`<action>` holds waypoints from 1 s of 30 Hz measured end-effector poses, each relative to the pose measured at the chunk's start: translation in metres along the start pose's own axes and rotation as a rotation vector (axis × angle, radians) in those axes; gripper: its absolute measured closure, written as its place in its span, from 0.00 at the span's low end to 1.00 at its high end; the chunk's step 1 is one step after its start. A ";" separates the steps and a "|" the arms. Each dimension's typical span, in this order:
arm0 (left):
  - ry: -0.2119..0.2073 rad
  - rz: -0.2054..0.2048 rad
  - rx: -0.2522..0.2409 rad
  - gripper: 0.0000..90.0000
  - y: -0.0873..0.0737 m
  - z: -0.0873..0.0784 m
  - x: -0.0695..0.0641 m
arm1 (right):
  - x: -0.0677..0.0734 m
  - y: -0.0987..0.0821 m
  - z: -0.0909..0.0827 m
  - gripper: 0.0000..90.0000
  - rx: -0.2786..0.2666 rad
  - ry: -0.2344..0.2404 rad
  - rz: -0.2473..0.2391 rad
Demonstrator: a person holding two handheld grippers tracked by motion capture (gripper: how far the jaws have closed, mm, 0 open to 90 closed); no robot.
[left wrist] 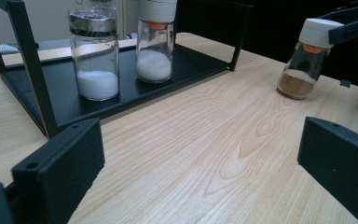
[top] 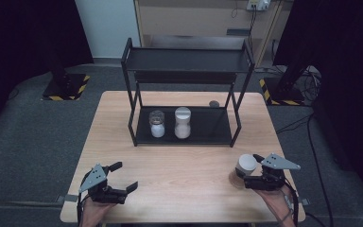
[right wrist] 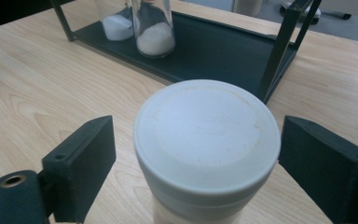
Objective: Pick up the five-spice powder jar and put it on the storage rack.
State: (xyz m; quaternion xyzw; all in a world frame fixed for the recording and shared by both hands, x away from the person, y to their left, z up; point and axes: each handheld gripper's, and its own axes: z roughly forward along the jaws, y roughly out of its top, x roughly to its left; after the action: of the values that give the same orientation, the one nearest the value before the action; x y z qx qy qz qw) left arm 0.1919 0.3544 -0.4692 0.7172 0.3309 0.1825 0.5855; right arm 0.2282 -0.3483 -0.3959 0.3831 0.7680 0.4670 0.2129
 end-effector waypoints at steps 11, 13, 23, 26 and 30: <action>0.003 0.000 -0.001 0.00 0.000 -0.001 0.000 | 0.001 -0.005 0.005 0.27 0.003 -0.016 -0.014; 0.002 -0.001 -0.001 0.00 0.000 -0.001 0.001 | 0.001 -0.006 0.005 0.29 -0.002 -0.017 -0.012; 0.003 -0.001 -0.002 0.00 0.000 -0.001 0.001 | 0.003 -0.007 0.004 0.38 -0.012 -0.014 -0.026; 0.003 0.000 -0.002 0.00 0.000 -0.001 0.001 | 0.003 -0.006 0.004 0.38 -0.010 -0.013 -0.027; 0.003 -0.001 -0.002 0.00 0.000 -0.001 0.001 | 0.002 -0.005 0.004 0.38 -0.008 -0.013 -0.027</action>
State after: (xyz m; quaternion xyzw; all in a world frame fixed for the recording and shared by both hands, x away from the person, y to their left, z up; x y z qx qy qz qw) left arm 0.1918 0.3557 -0.4691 0.7160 0.3319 0.1837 0.5860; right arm 0.2272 -0.3459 -0.4023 0.3748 0.7700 0.4644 0.2257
